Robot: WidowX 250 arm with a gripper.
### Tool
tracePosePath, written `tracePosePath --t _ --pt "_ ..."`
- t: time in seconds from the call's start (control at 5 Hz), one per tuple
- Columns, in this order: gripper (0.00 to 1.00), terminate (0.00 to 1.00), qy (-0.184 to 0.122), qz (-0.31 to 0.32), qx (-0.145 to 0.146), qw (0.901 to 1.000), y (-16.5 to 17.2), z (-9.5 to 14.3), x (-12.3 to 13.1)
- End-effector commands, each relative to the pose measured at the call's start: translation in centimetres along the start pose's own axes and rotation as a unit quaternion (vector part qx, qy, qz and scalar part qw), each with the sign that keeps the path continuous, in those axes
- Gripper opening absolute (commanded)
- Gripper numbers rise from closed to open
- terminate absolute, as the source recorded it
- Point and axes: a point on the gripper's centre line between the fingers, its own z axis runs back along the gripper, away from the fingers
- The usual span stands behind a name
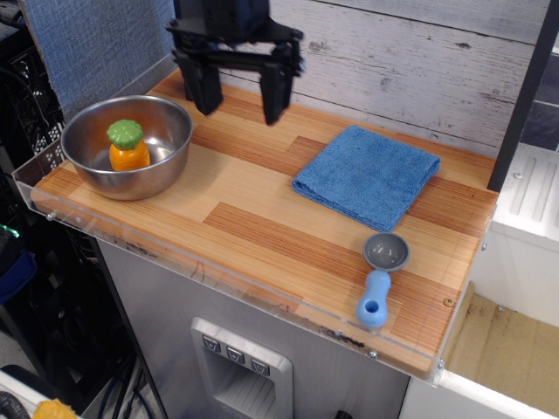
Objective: Put the orange object to the left of the scoop.
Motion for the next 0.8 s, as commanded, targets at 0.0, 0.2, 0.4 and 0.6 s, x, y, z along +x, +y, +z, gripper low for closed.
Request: tracePosePath --t 0.0,0.2,0.4,0.6 --pt "1.0 0.0 -0.025 -0.011 0.038 0.9989 4.9 1.2 2.6" --pt "1.0 0.0 -0.019 -0.029 0.043 0.9985 7.2 1.1 3.1" --pt "1.0 0.0 -0.008 -0.029 0.041 0.9987 9.1 1.0 3.4" --pt "1.0 0.0 -0.003 -0.033 0.035 0.9989 10.7 1.0 3.0"
